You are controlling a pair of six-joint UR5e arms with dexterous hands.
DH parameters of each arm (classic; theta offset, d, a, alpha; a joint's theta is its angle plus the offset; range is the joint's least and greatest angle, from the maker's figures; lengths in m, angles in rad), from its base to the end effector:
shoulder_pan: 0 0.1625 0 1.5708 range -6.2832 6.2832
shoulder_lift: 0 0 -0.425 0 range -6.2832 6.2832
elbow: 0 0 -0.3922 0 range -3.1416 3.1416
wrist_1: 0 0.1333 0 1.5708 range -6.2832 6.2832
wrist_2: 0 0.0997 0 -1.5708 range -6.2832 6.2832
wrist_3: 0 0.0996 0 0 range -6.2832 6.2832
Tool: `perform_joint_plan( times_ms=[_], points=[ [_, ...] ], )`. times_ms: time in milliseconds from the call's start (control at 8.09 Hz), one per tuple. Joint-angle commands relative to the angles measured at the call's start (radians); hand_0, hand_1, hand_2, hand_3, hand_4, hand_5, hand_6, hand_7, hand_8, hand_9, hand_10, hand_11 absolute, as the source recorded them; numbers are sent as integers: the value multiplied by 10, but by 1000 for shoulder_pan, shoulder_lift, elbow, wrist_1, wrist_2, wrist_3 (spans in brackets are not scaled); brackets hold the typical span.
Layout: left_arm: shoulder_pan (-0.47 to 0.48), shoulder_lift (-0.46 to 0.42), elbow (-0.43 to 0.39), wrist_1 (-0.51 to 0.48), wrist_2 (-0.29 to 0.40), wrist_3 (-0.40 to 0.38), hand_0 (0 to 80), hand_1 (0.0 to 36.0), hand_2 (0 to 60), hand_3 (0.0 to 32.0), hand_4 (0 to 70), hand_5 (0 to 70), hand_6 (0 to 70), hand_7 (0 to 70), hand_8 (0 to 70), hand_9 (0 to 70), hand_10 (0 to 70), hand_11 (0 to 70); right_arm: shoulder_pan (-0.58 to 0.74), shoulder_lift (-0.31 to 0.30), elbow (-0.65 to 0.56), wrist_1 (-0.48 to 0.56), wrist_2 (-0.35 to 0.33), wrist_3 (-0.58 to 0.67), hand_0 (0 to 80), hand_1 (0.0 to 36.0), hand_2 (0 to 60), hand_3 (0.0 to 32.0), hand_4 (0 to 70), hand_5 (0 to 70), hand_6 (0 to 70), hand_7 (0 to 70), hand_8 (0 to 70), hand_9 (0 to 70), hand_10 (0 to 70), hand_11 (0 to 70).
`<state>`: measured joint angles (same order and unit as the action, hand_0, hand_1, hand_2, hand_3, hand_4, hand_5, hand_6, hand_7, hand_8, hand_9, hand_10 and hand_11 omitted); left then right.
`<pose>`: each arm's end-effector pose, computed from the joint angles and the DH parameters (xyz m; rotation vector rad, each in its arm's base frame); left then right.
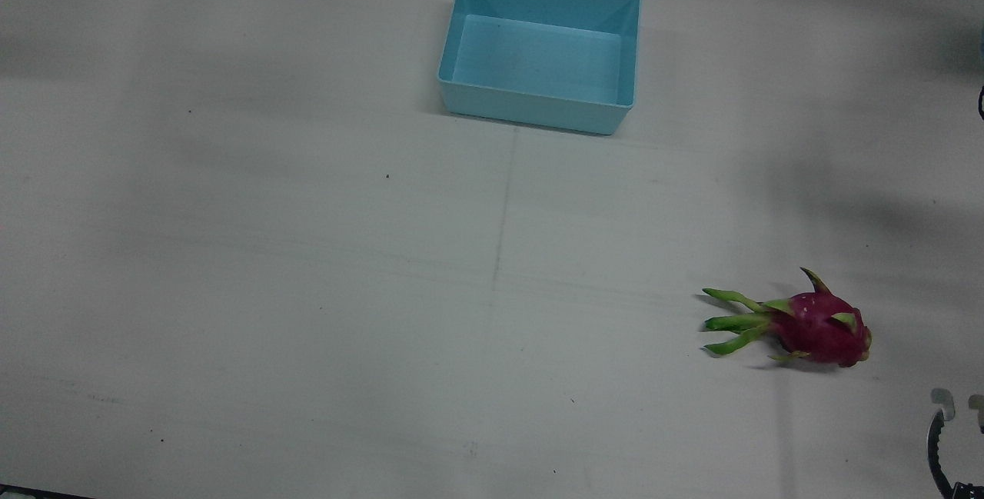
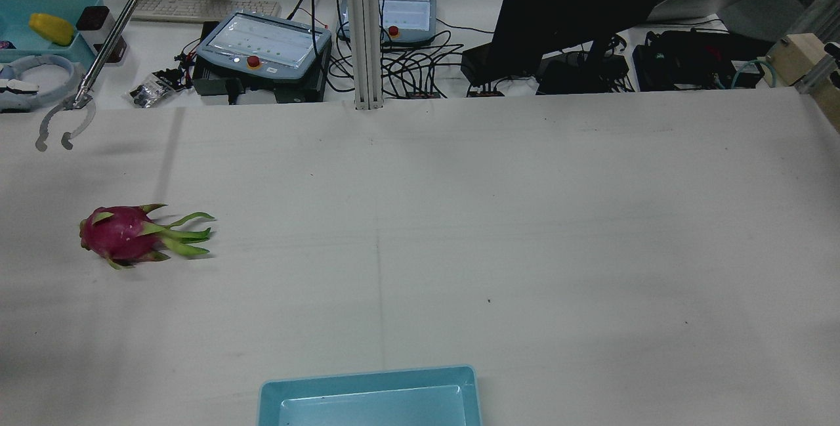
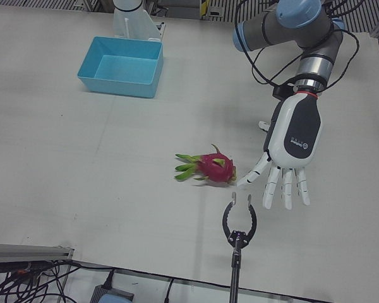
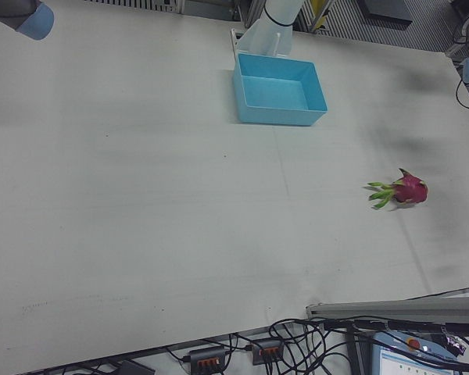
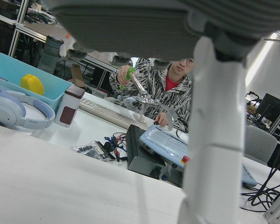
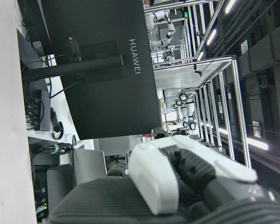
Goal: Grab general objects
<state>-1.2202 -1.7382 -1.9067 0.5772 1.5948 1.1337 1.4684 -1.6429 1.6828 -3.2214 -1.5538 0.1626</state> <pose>0.0510 -0.5205 0.4992 0.6080 1.5284 -1.2919 0.0876 -0.4682 0.6743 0.2639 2.1229 -2.2247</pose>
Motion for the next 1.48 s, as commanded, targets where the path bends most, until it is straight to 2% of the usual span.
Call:
perform_joint_plan(
  times_ms=[0, 124, 247, 371, 494, 618, 742, 989, 1236, 1360],
  points=[
    [4, 5, -50, 30, 26, 14, 631, 232, 0, 320, 0, 164, 0, 0, 4, 0, 0, 0, 0, 0, 0, 0, 0, 0, 0, 0, 0, 0, 0, 0, 0, 0, 0, 0, 0, 0],
    [39, 3, -51, 30, 24, 17, 613, 205, 0, 320, 0, 151, 0, 0, 36, 0, 0, 0, 1, 0, 0, 0, 0, 0, 0, 0, 0, 0, 0, 0, 0, 0, 0, 0, 0, 0],
    [80, 5, -52, 41, 14, 49, 645, 238, 0, 320, 0, 158, 0, 0, 17, 0, 0, 0, 1, 0, 0, 0, 0, 0, 0, 0, 0, 0, 0, 0, 0, 0, 0, 0, 0, 0],
    [115, 3, -51, 55, -11, 117, 734, 272, 0, 320, 0, 164, 0, 0, 1, 0, 0, 0, 1, 0, 0, 0, 1, 0, 0, 0, 0, 0, 0, 0, 0, 0, 0, 0, 0, 0],
    [142, 2, -52, 64, -62, 118, 800, 311, 0, 320, 0, 182, 0, 3, 0, 0, 0, 1, 0, 0, 0, 0, 0, 0, 0, 0, 0, 0, 0, 0, 0, 0, 0, 0, 0, 0],
    [160, 0, -51, 76, -105, 126, 800, 319, 0, 320, 0, 186, 0, 5, 0, 0, 0, 2, 0, 0, 0, 0, 1, 0, 0, 0, 0, 0, 0, 0, 0, 0, 0, 0, 0, 0],
    [203, 0, -49, 82, -180, 127, 800, 360, 0, 320, 0, 214, 0, 14, 23, 0, 0, 0, 0, 0, 0, 0, 0, 0, 0, 0, 0, 0, 0, 0, 0, 0, 0, 0, 0, 0],
    [385, -3, -51, 84, -391, 113, 800, 360, 0, 320, 0, 216, 0, 21, 34, 0, 0, 0, 0, 0, 0, 0, 1, 0, 0, 0, 0, 0, 0, 0, 0, 0, 0, 0, 0, 0],
    [403, -3, -37, 82, -462, 112, 800, 360, 0, 320, 0, 240, 0, 30, 49, 0, 0, 0, 1, 0, 0, 0, 0, 0, 0, 0, 0, 0, 0, 0, 0, 0, 0, 0, 0, 0],
    [406, -4, -23, 70, -481, 112, 800, 360, 0, 320, 0, 237, 0, 20, 90, 0, 0, 0, 0, 0, 0, 0, 0, 0, 0, 0, 0, 0, 0, 0, 0, 0, 0, 0, 0, 0]
  ],
)
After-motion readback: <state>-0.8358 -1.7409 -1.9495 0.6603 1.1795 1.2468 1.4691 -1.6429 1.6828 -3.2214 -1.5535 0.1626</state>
